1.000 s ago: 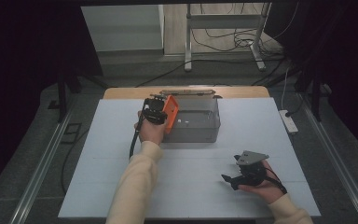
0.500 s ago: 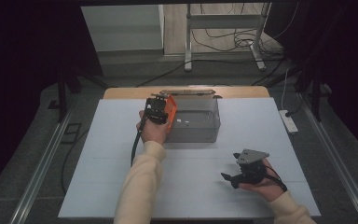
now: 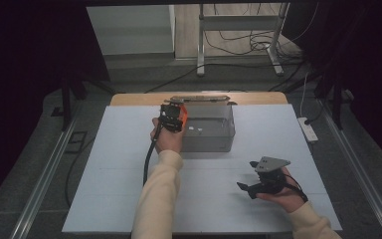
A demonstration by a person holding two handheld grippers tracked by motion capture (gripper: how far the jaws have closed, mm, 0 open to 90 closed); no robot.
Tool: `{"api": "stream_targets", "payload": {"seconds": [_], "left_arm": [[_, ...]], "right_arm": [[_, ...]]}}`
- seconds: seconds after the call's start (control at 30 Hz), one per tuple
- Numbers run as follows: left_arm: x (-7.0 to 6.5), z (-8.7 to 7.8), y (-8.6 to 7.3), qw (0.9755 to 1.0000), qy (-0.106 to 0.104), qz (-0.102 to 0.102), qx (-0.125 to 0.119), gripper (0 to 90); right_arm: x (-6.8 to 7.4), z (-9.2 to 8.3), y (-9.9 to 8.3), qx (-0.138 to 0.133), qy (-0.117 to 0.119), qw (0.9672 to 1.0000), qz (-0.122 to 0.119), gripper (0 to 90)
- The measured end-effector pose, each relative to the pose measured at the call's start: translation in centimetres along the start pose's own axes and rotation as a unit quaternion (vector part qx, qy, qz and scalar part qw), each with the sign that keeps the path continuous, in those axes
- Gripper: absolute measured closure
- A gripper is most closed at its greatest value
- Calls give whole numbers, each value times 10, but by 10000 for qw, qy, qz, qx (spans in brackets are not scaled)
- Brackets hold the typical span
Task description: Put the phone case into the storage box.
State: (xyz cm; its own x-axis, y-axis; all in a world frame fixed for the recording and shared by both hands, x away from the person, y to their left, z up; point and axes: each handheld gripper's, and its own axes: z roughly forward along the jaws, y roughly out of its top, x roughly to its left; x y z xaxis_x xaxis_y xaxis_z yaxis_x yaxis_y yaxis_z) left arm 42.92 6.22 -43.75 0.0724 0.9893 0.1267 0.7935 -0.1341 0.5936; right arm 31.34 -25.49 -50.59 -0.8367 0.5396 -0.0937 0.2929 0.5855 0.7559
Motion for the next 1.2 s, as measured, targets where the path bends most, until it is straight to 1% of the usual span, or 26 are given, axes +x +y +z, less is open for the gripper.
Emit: {"api": "stream_targets", "payload": {"seconds": [0.17,0.23,0.43,0.47,0.63,0.73,0.97,1.1,1.2], "left_arm": [[-4,-1,0,10000,71,-43,10,808],[-6,-2,0,9999,110,-54,29,809],[-2,-2,0,9996,246,-105,36,809],[-2,-2,0,9996,239,-126,21,809],[-4,-1,-1,9996,269,-67,17,809],[-5,1,-2,9996,266,-43,29,809],[-6,8,-5,9997,226,-16,135,809],[-8,11,-7,9996,270,37,121,808],[-8,10,-7,9996,263,43,115,808]], "right_arm": [[-10,-2,-2,-43,-134,9994,328,121],[-12,-2,-2,-55,-167,9991,392,121],[-13,1,-1,-89,-129,9991,401,121],[-12,1,-1,-89,-139,9990,406,121],[-12,1,-1,-85,-158,9990,418,121],[-11,1,-1,-62,-158,9991,376,120],[-11,1,-1,-66,-154,9991,378,120],[-12,1,-1,-59,-142,9992,370,120],[-12,1,-1,-62,-130,9992,378,120]]}}
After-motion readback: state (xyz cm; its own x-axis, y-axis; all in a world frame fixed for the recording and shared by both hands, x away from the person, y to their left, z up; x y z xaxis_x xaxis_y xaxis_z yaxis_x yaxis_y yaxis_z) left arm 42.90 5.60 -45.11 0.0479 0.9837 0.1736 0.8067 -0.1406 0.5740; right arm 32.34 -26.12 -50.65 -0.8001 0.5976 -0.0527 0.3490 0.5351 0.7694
